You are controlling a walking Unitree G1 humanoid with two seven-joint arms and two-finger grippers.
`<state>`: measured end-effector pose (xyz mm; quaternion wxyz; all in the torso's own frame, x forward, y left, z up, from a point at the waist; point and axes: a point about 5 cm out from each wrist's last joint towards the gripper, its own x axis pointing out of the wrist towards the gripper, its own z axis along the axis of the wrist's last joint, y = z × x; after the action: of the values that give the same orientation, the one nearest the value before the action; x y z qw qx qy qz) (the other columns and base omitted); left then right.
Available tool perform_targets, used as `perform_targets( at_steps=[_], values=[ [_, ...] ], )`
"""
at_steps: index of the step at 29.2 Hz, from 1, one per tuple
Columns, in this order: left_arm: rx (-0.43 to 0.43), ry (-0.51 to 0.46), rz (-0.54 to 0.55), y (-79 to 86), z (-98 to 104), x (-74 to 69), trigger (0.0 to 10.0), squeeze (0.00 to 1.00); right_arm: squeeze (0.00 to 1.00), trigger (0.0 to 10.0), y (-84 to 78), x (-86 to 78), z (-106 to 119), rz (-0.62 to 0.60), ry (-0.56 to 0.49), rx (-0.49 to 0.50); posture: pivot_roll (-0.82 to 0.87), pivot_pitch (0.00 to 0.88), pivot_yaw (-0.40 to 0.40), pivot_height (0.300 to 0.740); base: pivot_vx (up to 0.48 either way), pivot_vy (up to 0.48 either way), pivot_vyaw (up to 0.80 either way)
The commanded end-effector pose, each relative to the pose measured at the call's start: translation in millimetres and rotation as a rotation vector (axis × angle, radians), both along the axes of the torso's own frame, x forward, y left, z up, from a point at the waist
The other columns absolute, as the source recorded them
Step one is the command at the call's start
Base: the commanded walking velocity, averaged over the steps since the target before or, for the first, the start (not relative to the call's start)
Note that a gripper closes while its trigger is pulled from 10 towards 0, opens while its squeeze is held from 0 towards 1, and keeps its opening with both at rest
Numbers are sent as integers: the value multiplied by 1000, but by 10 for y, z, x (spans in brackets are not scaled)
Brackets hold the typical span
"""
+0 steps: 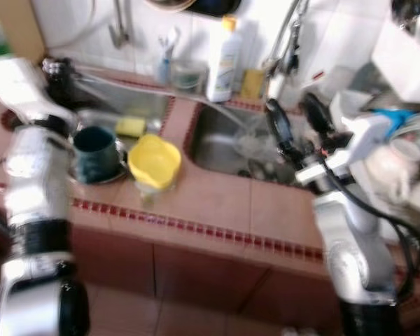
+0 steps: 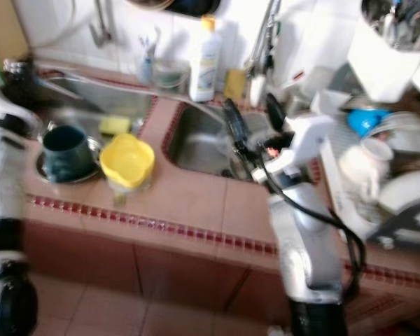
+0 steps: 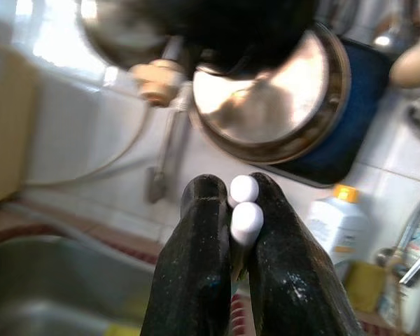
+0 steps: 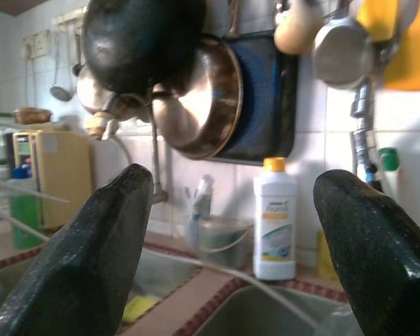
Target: Kitchen organization
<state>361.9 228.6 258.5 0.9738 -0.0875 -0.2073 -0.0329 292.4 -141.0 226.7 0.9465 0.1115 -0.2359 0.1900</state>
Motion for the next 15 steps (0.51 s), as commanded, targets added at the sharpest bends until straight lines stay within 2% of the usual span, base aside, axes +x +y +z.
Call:
perform_targets(
  at_steps=[1,15],
  values=[
    [8,-26,34,109,84,-33,10000,0,0,10000,58,-6,59,28,-23,10,76,0,-77,740,345,0,0],
    [8,-20,23,98,72,-23,10000,0,0,10000,76,-28,43,50,-14,-3,71,0,-80,740,342,0,0]
  ],
)
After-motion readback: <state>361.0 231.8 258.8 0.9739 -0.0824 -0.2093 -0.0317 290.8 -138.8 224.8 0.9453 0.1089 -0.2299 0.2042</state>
